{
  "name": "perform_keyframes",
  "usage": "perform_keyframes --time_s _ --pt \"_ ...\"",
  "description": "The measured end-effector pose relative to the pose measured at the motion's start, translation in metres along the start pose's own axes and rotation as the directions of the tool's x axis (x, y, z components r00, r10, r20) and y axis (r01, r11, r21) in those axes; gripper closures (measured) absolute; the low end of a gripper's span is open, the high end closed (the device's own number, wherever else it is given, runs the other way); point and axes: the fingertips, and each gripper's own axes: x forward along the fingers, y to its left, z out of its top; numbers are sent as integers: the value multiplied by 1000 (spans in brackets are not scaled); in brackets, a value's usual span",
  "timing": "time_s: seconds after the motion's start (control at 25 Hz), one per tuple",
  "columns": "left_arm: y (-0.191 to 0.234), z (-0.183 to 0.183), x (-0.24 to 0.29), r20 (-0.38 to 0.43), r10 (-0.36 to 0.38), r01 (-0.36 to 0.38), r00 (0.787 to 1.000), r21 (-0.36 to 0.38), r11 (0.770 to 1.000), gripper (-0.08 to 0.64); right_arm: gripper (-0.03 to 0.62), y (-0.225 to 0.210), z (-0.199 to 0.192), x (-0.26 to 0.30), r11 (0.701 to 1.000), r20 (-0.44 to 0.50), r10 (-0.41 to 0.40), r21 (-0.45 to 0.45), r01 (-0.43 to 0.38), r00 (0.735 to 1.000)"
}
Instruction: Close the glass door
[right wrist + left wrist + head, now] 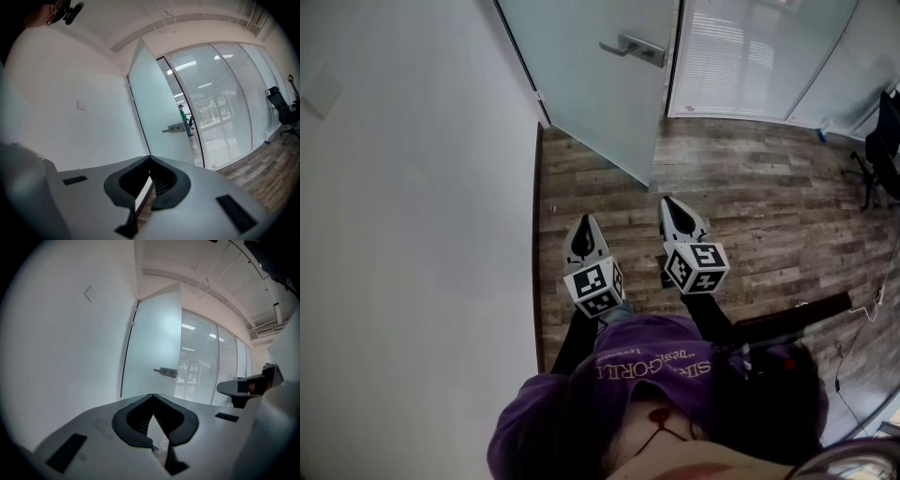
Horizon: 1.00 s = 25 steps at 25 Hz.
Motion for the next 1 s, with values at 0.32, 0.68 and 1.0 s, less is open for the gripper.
perform_keyframes --time_s 0.32,0.68,1.0 --pt "34 20 59 1 -37 37 999 -10 999 560 606 8 11 65 999 8 -36 -4 37 999" --pt "54 23 102 -19 -92 92 996 2 996 560 606 13 15 105 998 2 -65 -8 65 998" --pt "53 21 134 -38 -121 121 992 -11 993 560 606 9 22 133 997 1 -76 -17 76 997"
